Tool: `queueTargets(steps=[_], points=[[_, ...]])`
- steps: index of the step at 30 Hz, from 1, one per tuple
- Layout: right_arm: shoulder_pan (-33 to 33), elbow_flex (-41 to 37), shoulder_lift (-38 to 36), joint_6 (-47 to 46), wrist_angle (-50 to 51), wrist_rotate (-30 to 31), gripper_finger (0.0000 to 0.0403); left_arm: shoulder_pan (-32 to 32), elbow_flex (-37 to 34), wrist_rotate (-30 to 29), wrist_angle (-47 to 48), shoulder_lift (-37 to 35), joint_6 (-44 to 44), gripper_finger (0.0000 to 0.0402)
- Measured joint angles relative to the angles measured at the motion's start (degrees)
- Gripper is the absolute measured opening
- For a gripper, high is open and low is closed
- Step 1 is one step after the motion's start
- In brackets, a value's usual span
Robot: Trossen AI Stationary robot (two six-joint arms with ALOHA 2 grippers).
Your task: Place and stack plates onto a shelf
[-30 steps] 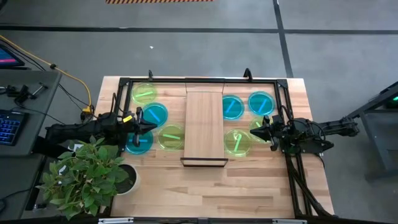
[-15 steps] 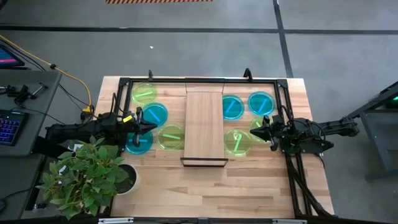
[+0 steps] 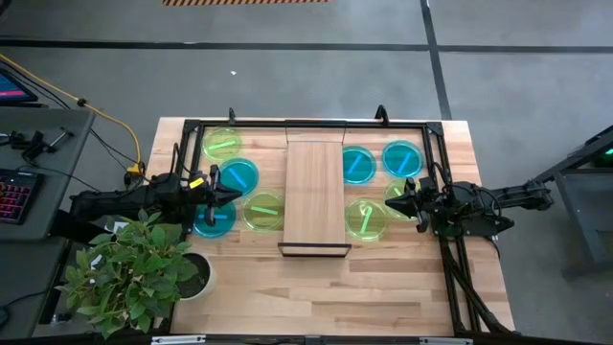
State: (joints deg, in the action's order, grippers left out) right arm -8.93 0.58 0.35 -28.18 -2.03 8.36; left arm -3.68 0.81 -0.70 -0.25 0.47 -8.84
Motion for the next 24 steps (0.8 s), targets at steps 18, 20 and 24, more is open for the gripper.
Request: queueTargets(steps=[18,20,24], points=[[0.0,0.0,0.0,0.0,0.0,0.0,0.0,0.0,0.0,0.0,0.0,0.0,0.0,0.0],[0.0,0.0,0.0,0.0,0.0,0.0,0.0,0.0,0.0,0.0,-0.1,0.0,0.0,0.0],[0.0,0.0,0.0,0.0,0.0,0.0,0.0,0.0,0.0,-0.2,-1.8,0.0,-0.3,0.0]])
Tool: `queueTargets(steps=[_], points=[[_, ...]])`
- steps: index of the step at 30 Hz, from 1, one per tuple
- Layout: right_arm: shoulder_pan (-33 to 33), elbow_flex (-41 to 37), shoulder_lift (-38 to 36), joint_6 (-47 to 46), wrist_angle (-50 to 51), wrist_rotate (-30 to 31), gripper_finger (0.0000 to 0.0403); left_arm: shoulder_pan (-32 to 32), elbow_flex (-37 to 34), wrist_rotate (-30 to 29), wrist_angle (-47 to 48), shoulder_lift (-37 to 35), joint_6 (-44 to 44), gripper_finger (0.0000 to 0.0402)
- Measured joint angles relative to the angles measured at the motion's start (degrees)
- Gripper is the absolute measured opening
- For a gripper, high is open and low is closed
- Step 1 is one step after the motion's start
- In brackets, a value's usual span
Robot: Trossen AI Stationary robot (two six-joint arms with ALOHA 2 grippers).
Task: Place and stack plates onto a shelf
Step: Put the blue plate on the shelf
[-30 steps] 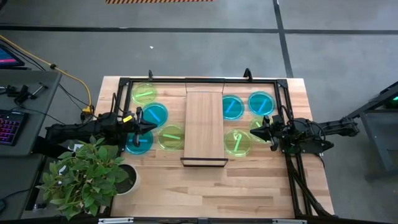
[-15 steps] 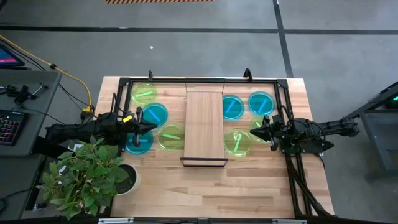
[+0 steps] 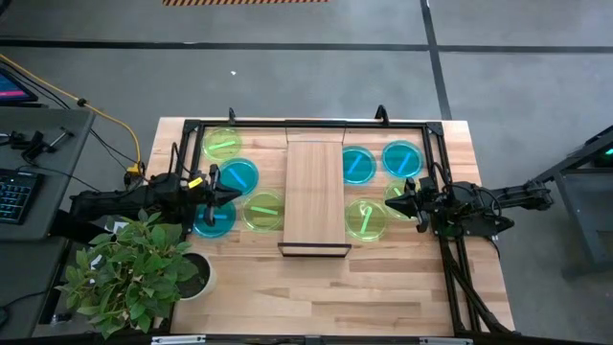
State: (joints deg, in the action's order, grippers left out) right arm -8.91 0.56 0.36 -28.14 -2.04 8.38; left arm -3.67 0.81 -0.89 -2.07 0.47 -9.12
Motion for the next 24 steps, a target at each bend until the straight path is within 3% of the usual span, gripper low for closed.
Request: queueTargets(steps=[3,7,11,18,24], points=[[0.0,0.0,0.0,-0.1,0.0,0.0,0.0,0.0,0.0,-2.9,-7.4,0.0,-8.9,0.0],[0.0,0.0,0.0,-0.1,0.0,0.0,0.0,0.0,0.0,-16.2,-22.4,1.3,-21.5,0.0],[0.0,0.0,0.0,-0.1,0.0,0.0,0.0,0.0,2.7,-19.3,-23.5,8.6,-25.0,0.0],[0.0,0.0,0.0,0.0,0.0,0.0,0.0,-1.2,18.7,-21.6,-11.2,31.7,-30.5,0.0],[0.0,0.0,0.0,0.0,0.0,0.0,0.0,-9.5,38.8,-17.8,22.6,47.5,-42.5,0.001]])
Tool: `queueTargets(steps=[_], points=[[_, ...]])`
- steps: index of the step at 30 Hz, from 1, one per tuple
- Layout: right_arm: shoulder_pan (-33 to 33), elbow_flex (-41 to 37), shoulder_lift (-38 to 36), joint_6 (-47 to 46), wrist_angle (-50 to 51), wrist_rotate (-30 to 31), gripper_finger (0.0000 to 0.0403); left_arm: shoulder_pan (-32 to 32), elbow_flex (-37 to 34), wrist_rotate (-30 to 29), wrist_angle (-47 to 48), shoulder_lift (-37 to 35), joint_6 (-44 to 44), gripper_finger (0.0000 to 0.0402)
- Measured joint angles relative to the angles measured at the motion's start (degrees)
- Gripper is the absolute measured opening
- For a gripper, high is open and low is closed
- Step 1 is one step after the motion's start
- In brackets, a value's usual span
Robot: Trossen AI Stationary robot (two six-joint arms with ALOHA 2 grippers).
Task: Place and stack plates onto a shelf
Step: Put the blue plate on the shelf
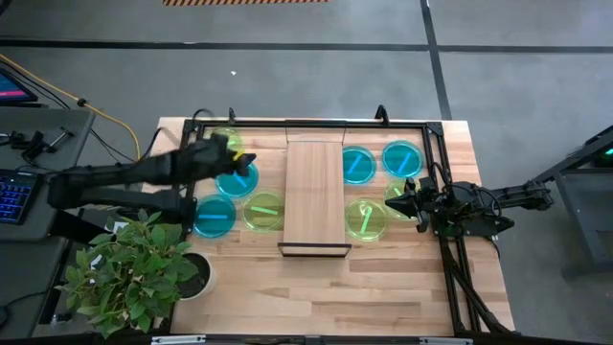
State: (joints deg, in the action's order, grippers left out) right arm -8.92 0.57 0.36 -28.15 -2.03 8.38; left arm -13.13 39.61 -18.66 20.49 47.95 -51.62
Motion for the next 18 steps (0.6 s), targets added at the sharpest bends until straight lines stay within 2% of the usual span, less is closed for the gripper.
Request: queueTargets(steps=[3,8,13,18], points=[[0.0,0.0,0.0,0.0,0.0,0.0,0.0,-6.0,6.6,4.4,14.9,6.0,-0.6,0.0017],[0.0,0.0,0.0,0.0,0.0,0.0,0.0,-13.6,8.0,9.2,22.1,13.1,4.3,0.0037],[0.0,0.0,0.0,0.0,0.0,0.0,0.0,-17.6,8.0,6.5,29.5,19.7,6.8,0.0072],[0.0,0.0,0.0,0.0,0.0,0.0,0.0,-20.4,8.0,3.3,32.7,25.1,6.9,0.0122]])
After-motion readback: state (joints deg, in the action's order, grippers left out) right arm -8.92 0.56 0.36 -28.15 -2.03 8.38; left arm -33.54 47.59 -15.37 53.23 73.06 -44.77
